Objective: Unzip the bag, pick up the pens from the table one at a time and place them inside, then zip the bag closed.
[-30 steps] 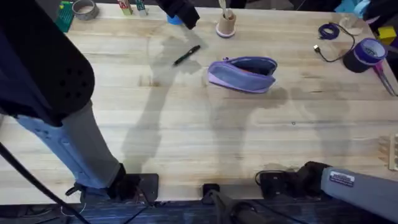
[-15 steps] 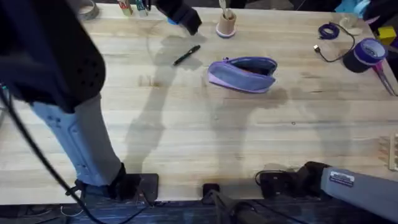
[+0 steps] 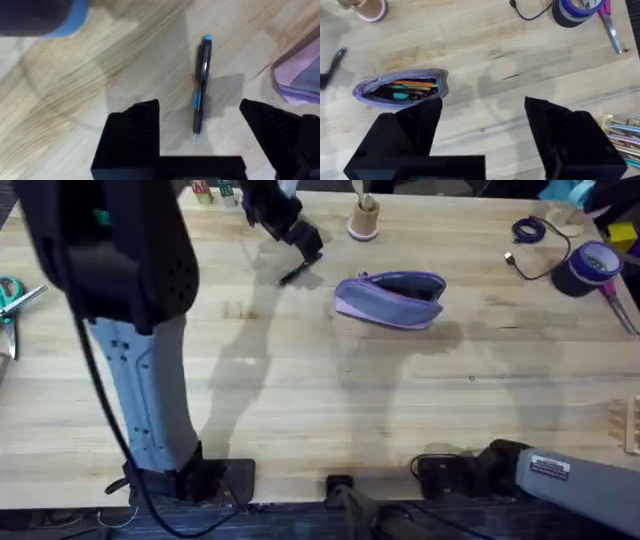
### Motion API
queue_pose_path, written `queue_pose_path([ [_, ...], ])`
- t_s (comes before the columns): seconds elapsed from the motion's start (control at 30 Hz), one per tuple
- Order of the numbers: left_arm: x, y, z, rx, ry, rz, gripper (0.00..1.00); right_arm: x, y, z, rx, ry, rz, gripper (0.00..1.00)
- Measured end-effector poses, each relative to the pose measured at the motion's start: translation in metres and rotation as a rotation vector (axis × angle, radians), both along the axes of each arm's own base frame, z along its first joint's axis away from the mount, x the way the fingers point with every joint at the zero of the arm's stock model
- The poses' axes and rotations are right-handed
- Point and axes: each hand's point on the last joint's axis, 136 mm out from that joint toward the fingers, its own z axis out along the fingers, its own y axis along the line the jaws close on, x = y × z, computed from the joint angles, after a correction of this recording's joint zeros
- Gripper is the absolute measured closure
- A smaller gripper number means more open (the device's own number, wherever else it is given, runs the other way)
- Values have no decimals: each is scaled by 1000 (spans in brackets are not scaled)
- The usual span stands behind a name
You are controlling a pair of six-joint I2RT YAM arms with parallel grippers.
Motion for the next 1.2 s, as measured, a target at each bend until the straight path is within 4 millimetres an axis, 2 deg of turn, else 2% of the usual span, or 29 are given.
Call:
queue_pose_path([
  [0.03, -1, -1, -6, 3, 13, -3, 6, 0, 0, 0, 0, 0, 0, 5],
  [0.07, -3, -8, -27, 12, 48, -17, 6, 0, 0, 0, 0, 0, 0, 5],
  [0.17, -1, -14, -41, 23, 54, -29, 6, 0, 0, 0, 0, 0, 0, 5],
  [0.53, 1, -15, -43, 42, 40, -33, 6, 0, 0, 0, 0, 0, 0, 5],
  [0.77, -2, -17, -48, 173, 13, -54, 6, 0, 0, 0, 0, 0, 0, 5],
  [1.1, -5, -16, -49, 195, 20, -45, 6, 0, 0, 0, 0, 0, 0, 5],
  [1.2, -5, -15, -49, 196, 20, -44, 70, 0, 0, 0, 0, 0, 0, 5],
])
